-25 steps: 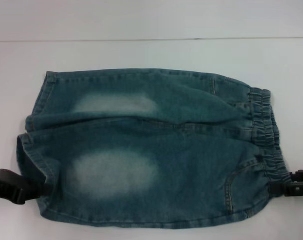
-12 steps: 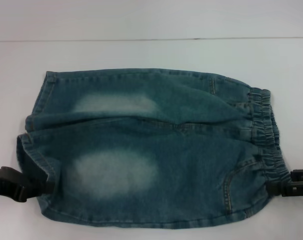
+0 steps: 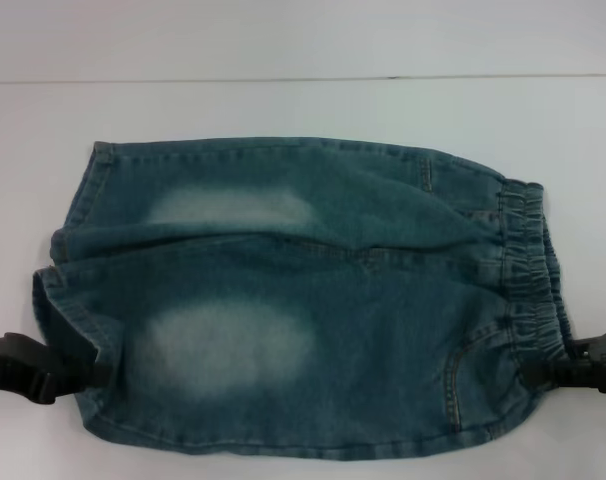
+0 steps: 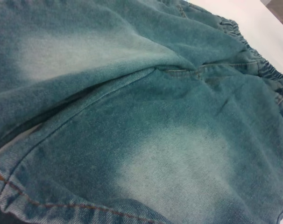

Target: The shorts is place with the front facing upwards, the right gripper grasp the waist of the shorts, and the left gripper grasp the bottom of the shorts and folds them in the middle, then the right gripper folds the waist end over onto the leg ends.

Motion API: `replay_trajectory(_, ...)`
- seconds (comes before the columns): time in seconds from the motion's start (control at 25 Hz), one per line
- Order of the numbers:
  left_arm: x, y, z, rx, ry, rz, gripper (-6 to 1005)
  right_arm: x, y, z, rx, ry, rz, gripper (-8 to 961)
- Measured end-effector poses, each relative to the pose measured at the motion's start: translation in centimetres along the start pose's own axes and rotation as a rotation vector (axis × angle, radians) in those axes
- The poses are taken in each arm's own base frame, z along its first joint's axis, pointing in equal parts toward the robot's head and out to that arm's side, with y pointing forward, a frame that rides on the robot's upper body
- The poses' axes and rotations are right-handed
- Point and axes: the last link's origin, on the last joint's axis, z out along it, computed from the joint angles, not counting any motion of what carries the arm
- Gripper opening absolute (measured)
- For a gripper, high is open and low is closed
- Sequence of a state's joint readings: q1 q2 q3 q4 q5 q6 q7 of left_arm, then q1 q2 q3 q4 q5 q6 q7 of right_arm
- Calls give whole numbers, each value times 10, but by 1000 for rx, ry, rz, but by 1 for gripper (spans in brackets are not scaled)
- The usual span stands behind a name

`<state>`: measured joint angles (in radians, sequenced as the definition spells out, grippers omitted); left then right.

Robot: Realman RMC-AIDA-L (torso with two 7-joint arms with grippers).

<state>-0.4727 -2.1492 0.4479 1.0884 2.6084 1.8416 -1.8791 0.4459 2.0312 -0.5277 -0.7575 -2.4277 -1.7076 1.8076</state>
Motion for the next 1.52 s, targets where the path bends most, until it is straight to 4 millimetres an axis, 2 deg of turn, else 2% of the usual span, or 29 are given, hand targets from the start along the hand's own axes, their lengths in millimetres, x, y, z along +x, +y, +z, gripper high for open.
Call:
replay_trajectory(0.36, 2, 0, 0, -3, 3, 4, 31, -3, -3, -6, 14, -1, 13, 293)
replay_trajectory(0.44, 2, 0, 0, -1, 6, 3, 31, -4, -4, -9, 18, -4, 15, 95)
replay_trajectory(0.68, 4, 0, -4, -1, 58, 2, 31, -8, -6, -15, 23, -56, 37, 49)
replay_trajectory(1.0, 10, -14, -17, 77, 182, -38, 31, -27, -12, -30, -20, -272, 170, 47)
replay_trajectory(1.12, 18, -22, -24, 104, 267, -42, 32, -40, -20, -31, -14, -397, 252, 47)
replay_trajectory(1.28, 36, -32, -30, 143, 391, -69, 31, -50, -28, -29, 26, -463, 287, 48)
replay_trajectory(1.52, 65, -45, -23, 219, 485, -86, 28, -70, -37, -28, 51, -613, 336, 48)
